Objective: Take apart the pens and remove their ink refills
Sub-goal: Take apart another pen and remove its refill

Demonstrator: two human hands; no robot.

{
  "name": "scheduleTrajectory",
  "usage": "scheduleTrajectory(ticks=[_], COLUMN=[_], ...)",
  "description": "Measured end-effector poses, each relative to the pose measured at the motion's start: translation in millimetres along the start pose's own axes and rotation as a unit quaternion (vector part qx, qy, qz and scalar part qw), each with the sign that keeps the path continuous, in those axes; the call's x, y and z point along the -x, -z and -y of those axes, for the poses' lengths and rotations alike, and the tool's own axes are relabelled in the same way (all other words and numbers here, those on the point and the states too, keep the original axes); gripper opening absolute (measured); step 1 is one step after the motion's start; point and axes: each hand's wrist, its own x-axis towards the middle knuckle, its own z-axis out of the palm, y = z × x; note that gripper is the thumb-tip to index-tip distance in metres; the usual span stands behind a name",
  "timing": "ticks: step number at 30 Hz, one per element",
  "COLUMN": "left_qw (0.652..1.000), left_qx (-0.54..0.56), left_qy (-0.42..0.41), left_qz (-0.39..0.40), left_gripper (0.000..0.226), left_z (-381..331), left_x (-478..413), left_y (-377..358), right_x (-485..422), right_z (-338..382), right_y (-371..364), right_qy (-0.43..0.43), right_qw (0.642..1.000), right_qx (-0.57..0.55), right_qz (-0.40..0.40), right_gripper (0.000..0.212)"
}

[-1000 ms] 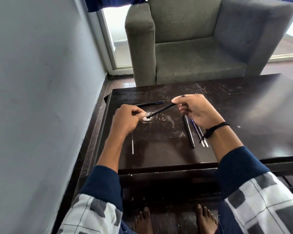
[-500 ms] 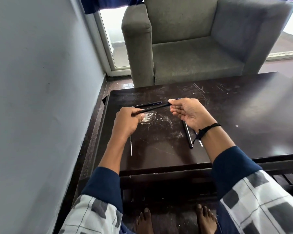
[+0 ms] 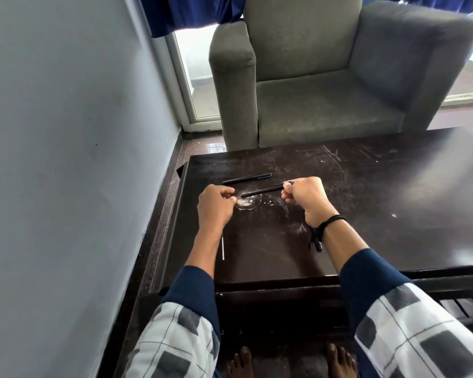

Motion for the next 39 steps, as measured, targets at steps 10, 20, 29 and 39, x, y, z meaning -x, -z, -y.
scheduleTrajectory(ticks=[10,20,29,39], left_qw=[0.995,0.994,0.994,0.996], left_qx=[-0.093,-0.101,-0.084,-0.068], left_qy=[-0.03,-0.033,-0.02,0.011], left_qz=[0.026,-0.041,-0.074,-0.058], left_gripper=[0.04,0.025,0.017,0.015], left_z=[8.6,26.7,24.4,19.0], left_x=[-40.4,-45.3,-47.7,-45.4], left_y=[-11.4,-21.4,-25.9,-26.6], right_x=[-37.9,-56.0,-49.4,-46.2], right_z=[1.5,-1.5,-5.3,-4.5], right_y=[-28.0,-42.5,-36.4,-38.4], right_qy=[0.008,0.057,0.07,0.103], right_qw=[0.992,0.972,0.975,0.952], right_qx=[0.125,0.228,0.21,0.288], right_qz=[0.026,0.003,-0.03,0.001], right_gripper=[0.023,0.019,0.014,0.017])
